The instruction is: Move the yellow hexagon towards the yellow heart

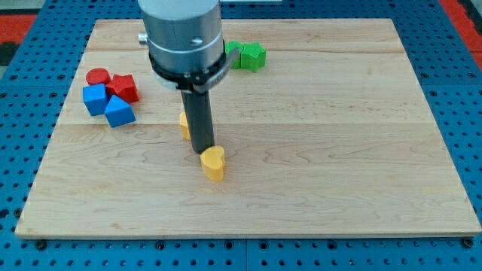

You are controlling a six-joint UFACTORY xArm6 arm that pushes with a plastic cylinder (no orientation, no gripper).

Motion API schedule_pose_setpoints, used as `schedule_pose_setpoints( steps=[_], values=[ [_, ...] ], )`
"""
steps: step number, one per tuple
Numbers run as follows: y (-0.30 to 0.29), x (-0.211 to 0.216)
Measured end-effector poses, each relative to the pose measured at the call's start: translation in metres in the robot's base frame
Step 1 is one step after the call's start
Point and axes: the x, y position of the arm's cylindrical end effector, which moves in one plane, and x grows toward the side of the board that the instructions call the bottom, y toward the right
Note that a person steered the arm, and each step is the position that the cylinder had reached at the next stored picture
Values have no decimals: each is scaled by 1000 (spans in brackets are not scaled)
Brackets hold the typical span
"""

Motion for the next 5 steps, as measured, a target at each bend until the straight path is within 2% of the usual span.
schedule_pose_setpoints(
  steps=[1,2,3,4,5],
  values=[
    [50,17],
    [33,22],
    [7,3],
    [-2,30],
    [41,32]
  ],
)
